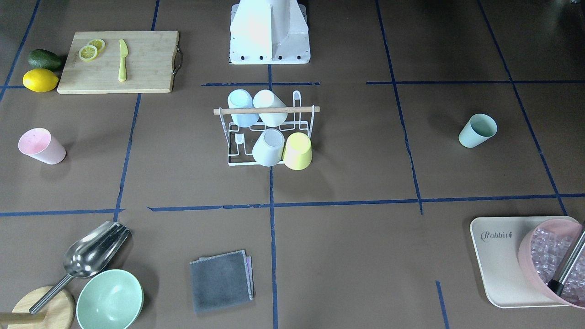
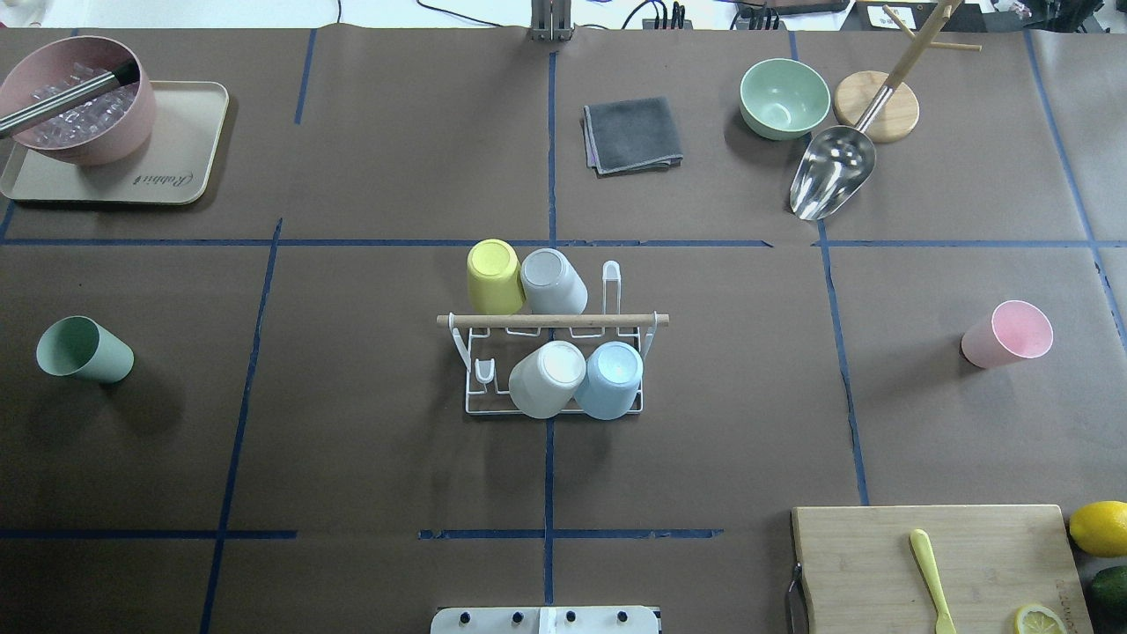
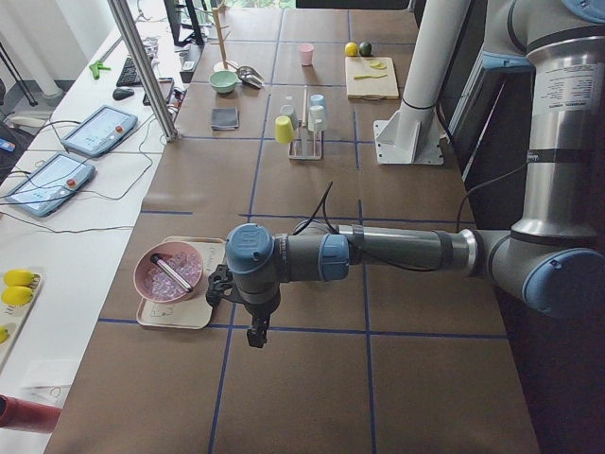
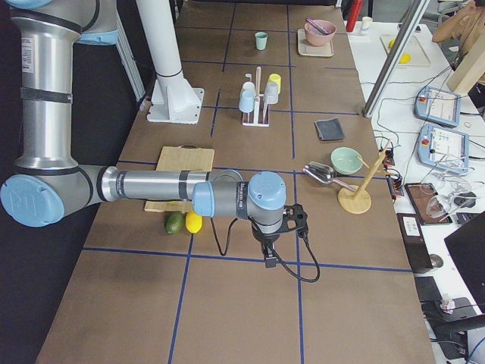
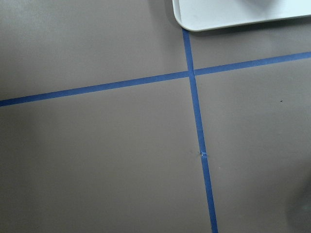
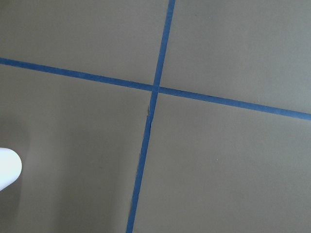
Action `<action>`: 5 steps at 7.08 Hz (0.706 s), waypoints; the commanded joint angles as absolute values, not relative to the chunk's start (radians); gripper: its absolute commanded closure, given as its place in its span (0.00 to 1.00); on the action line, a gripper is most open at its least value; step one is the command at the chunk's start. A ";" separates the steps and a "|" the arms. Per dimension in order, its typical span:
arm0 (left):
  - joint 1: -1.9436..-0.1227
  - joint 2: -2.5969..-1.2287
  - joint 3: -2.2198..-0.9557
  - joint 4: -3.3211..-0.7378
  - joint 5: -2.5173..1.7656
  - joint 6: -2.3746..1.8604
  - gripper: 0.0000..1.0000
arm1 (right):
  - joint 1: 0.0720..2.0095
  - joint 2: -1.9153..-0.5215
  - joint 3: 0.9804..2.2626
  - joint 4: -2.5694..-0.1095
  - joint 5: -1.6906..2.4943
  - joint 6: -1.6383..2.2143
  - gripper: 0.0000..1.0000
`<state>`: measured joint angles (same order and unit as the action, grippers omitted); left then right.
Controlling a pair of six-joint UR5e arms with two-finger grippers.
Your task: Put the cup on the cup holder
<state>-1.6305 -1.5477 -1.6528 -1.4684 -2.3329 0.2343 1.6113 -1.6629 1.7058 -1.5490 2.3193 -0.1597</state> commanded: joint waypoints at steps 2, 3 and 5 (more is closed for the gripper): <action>-1.608 -1.702 -1.667 -1.264 -2.326 0.232 0.00 | 1.611 -1.674 1.675 -1.442 2.277 -0.153 0.00; -1.603 -1.763 -1.669 -1.200 -2.324 0.233 0.00 | 1.611 -1.655 1.672 -1.437 2.261 -0.152 0.00; -1.490 -1.801 -1.729 -1.151 -2.310 0.232 0.00 | 1.603 -1.609 1.697 -1.439 2.275 -0.146 0.00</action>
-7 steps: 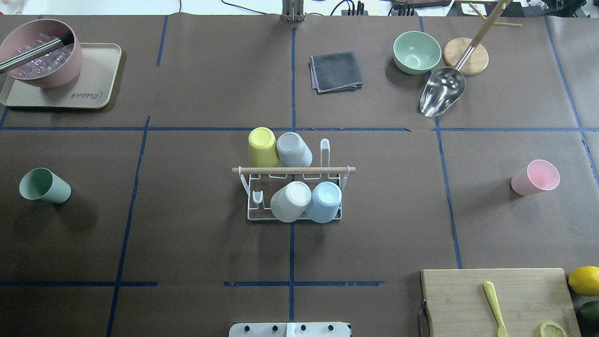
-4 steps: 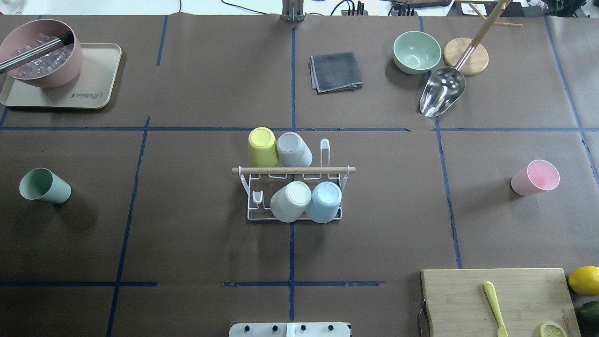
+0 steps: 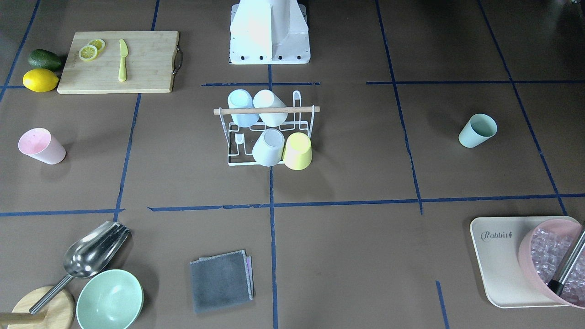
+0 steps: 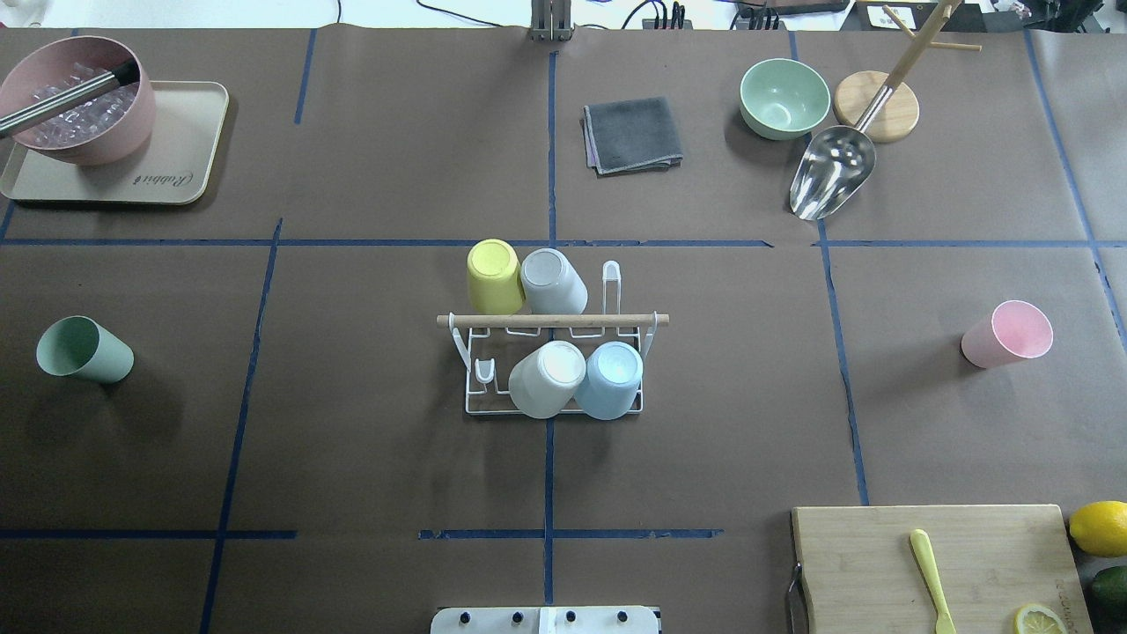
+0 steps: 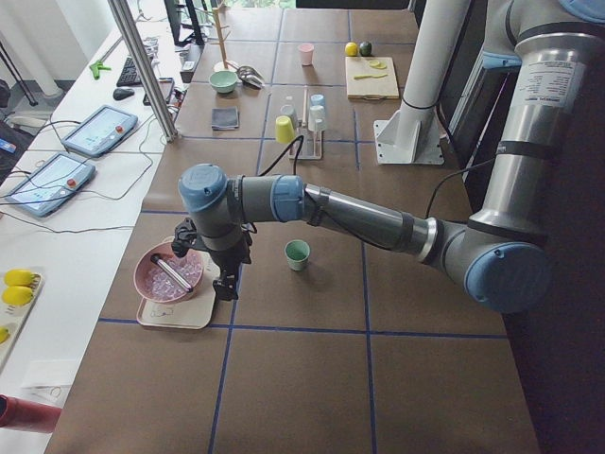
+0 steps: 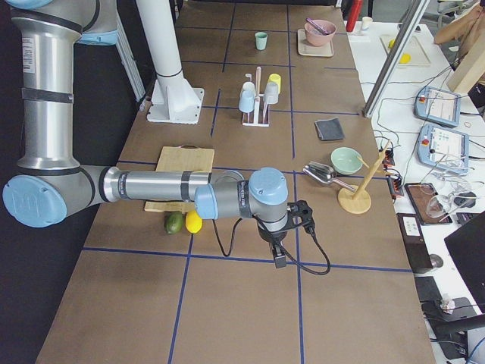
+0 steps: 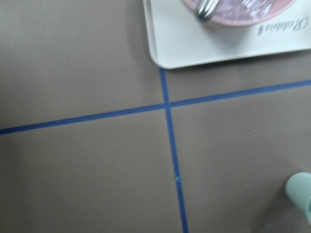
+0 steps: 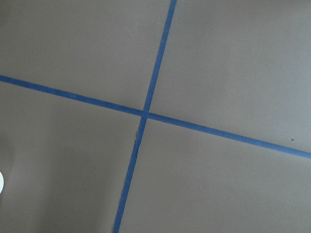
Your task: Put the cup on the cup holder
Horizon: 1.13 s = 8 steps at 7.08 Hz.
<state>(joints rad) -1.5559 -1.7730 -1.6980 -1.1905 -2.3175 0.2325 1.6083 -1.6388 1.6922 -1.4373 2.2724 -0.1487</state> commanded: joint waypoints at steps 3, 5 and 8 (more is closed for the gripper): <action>-1.326 -1.959 -1.747 -1.000 -2.243 0.239 0.00 | 1.499 -1.583 1.697 -1.434 2.329 -0.163 0.00; -1.241 -1.982 -1.712 -1.000 -2.255 0.230 0.00 | 1.453 -1.577 1.690 -1.437 2.324 -0.164 0.00; -1.143 -1.991 -1.640 -1.011 -2.258 0.229 0.00 | 1.353 -1.536 1.686 -1.440 2.293 -0.164 0.00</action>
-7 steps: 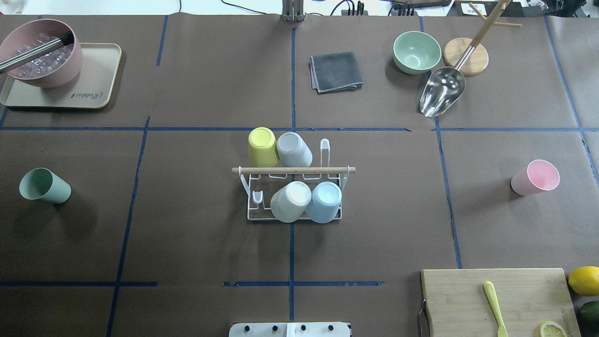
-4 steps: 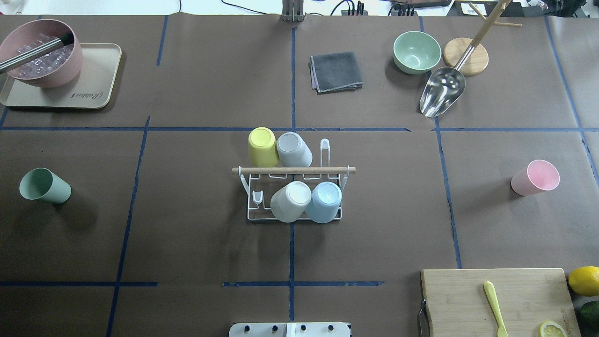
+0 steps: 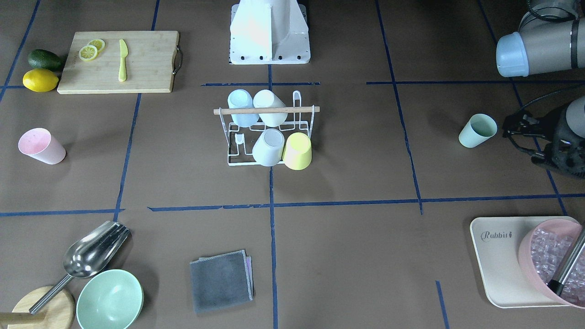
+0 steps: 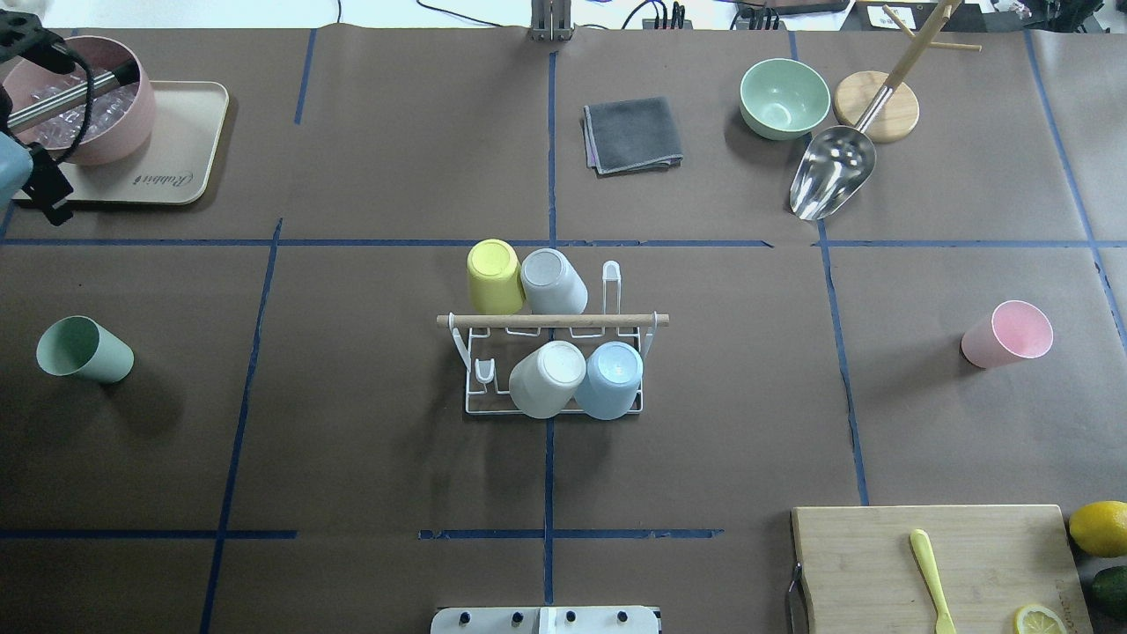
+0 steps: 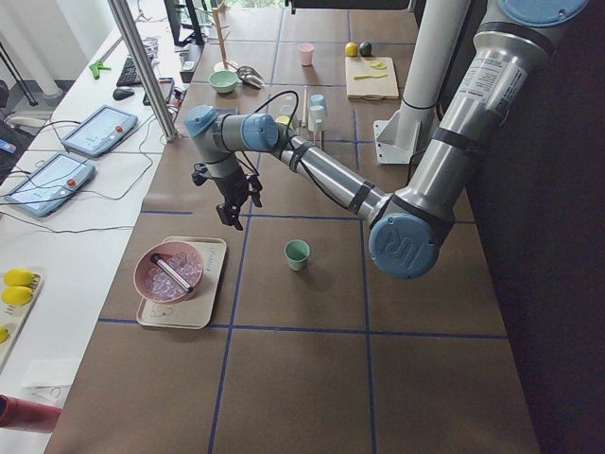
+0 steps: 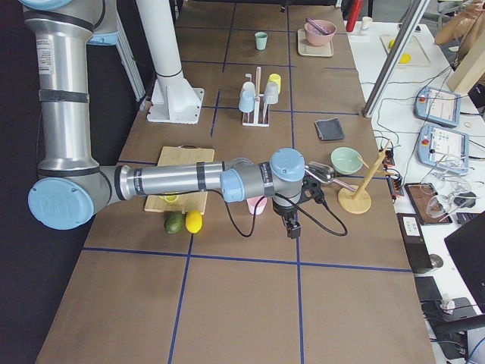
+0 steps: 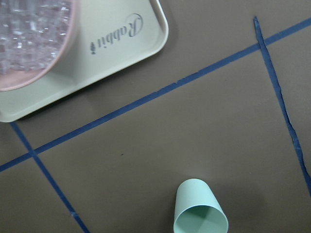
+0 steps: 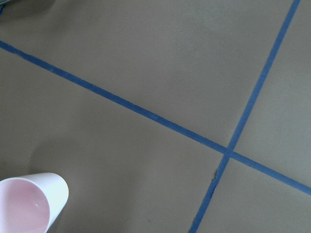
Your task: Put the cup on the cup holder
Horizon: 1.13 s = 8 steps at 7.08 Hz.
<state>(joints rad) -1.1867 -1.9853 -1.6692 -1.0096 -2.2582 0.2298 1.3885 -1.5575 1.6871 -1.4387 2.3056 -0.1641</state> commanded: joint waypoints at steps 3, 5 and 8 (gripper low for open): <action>-1.036 -2.068 -1.533 -0.907 -2.249 0.224 0.00 | 1.269 -1.459 1.687 -1.526 2.286 -0.163 0.00; -1.005 -2.066 -1.484 -0.910 -2.247 0.233 0.00 | 1.227 -1.375 1.690 -1.626 2.225 -0.163 0.00; -1.002 -2.083 -1.370 -0.917 -2.159 0.235 0.00 | 1.105 -1.189 1.727 -1.959 2.072 -0.163 0.00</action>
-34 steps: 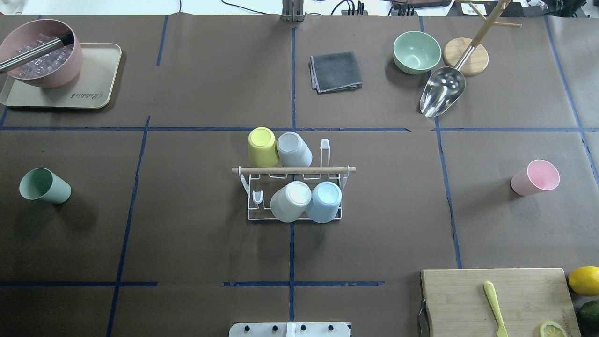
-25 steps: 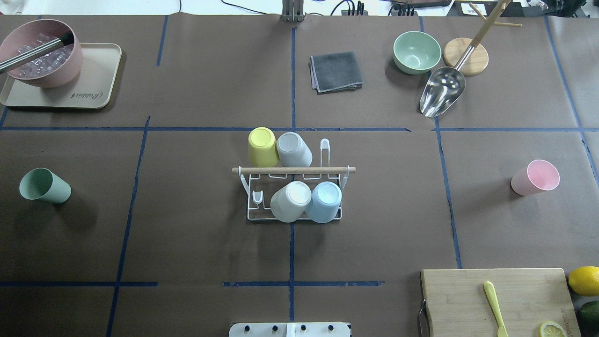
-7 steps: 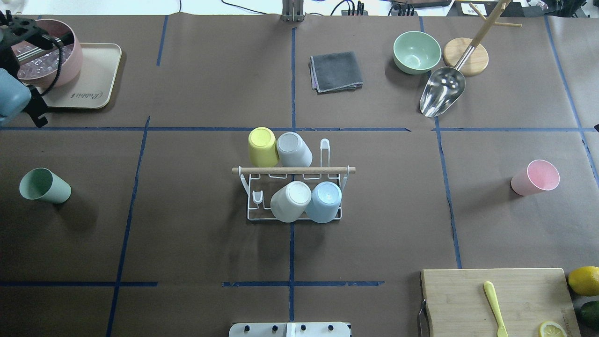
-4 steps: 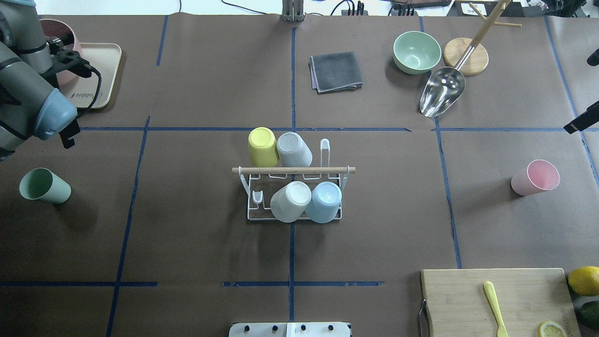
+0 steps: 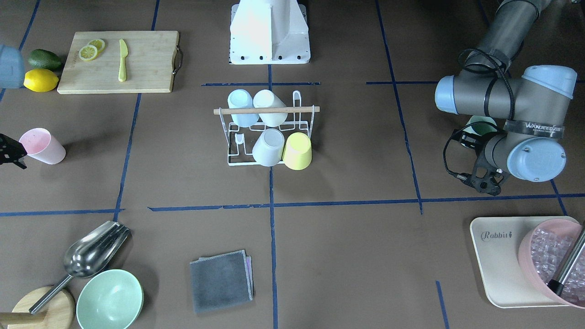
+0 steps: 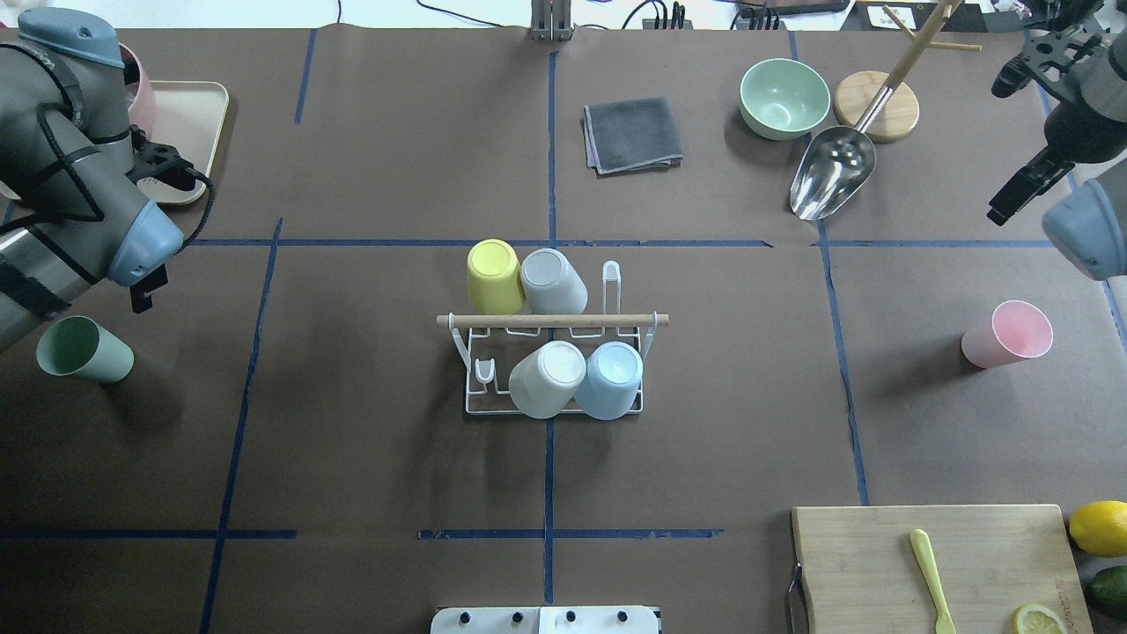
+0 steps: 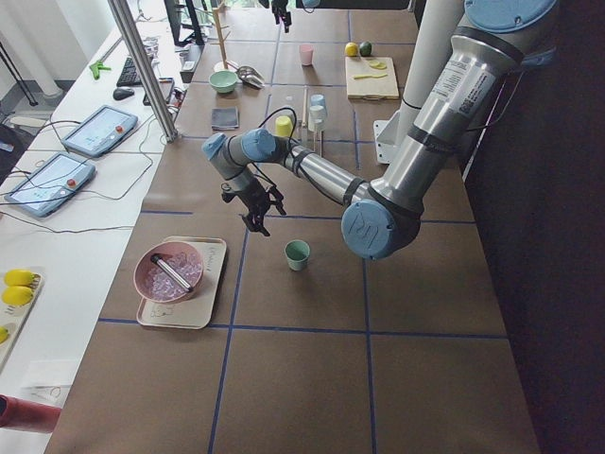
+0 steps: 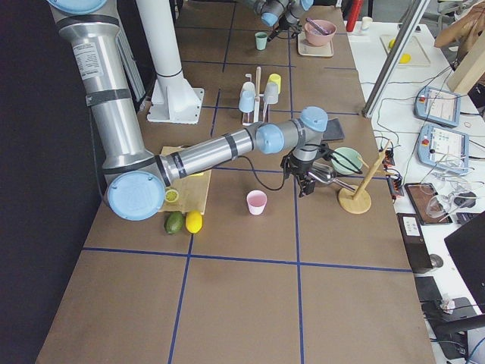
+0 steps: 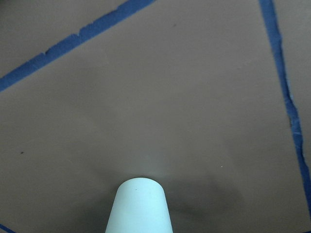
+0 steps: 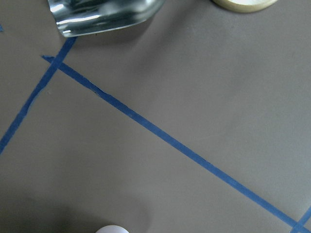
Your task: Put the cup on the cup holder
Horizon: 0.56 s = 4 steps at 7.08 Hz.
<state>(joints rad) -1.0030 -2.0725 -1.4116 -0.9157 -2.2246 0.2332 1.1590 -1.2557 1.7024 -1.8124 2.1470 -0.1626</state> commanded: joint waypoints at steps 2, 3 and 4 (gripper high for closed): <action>-0.996 -2.083 -1.347 -0.916 -2.144 0.233 0.00 | 1.053 -1.177 1.796 -2.208 2.028 -0.164 0.00; -0.983 -2.085 -1.341 -0.916 -2.169 0.232 0.00 | 0.995 -1.183 1.777 -2.220 2.025 -0.166 0.00; -0.970 -2.085 -1.338 -0.916 -2.195 0.229 0.00 | 0.999 -1.196 1.758 -2.218 2.026 -0.166 0.00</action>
<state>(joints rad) -0.9840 -2.0839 -1.3439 -0.9158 -2.1696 0.2315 1.0181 -1.1859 1.7742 -2.1972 2.0295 -0.1650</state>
